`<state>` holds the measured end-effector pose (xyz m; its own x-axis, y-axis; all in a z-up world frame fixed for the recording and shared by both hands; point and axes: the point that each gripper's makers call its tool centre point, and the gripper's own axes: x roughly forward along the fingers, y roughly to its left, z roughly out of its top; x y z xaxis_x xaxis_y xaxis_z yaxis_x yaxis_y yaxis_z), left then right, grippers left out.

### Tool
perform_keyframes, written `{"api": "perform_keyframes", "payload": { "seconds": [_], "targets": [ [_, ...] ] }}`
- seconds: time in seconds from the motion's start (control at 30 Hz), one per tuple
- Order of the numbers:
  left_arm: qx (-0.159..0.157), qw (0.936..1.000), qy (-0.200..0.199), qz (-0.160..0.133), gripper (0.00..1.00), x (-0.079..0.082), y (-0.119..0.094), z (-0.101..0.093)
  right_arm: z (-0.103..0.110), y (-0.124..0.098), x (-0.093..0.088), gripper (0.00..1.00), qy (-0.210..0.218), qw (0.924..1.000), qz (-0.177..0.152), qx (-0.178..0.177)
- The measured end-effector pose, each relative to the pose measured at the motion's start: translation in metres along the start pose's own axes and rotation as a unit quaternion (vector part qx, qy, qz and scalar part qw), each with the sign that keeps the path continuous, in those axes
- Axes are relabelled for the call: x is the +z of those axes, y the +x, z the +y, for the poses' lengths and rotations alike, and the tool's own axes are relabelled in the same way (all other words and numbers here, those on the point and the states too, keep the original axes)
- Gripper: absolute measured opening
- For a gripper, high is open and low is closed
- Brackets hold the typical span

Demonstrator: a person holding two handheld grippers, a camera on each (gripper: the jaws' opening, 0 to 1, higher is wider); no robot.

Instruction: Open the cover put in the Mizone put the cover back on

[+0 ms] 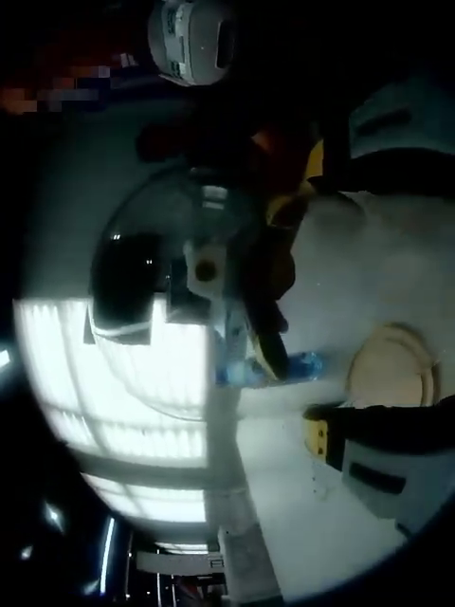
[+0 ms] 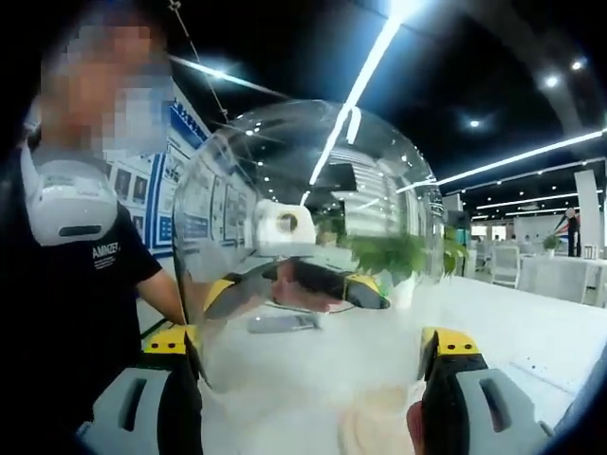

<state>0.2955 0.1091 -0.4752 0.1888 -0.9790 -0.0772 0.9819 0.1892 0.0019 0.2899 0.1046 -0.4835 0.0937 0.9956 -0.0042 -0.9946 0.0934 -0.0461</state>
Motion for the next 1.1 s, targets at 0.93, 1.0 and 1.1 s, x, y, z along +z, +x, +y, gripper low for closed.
{"api": "perform_keyframes", "payload": {
  "seconds": [0.93, 1.0, 1.1],
  "targets": [
    [0.007, 0.9999, -0.006, -0.011, 0.77, -0.012, -0.008, -0.044, 0.044, -0.004, -0.009, 0.90, 0.006, 1.0000, -0.006, 0.004],
    [0.008, 0.9999, -0.006, -0.009, 0.78, -0.014, -0.008, -0.046, 0.047, -0.005, -0.012, 0.90, 0.006, 1.0000, -0.004, 0.005],
    [0.008, 0.9999, -0.006, -0.007, 0.77, -0.015, -0.009, -0.049, 0.051, -0.005, -0.012, 0.90, 0.006, 0.9999, -0.007, 0.005]
  ]
}}
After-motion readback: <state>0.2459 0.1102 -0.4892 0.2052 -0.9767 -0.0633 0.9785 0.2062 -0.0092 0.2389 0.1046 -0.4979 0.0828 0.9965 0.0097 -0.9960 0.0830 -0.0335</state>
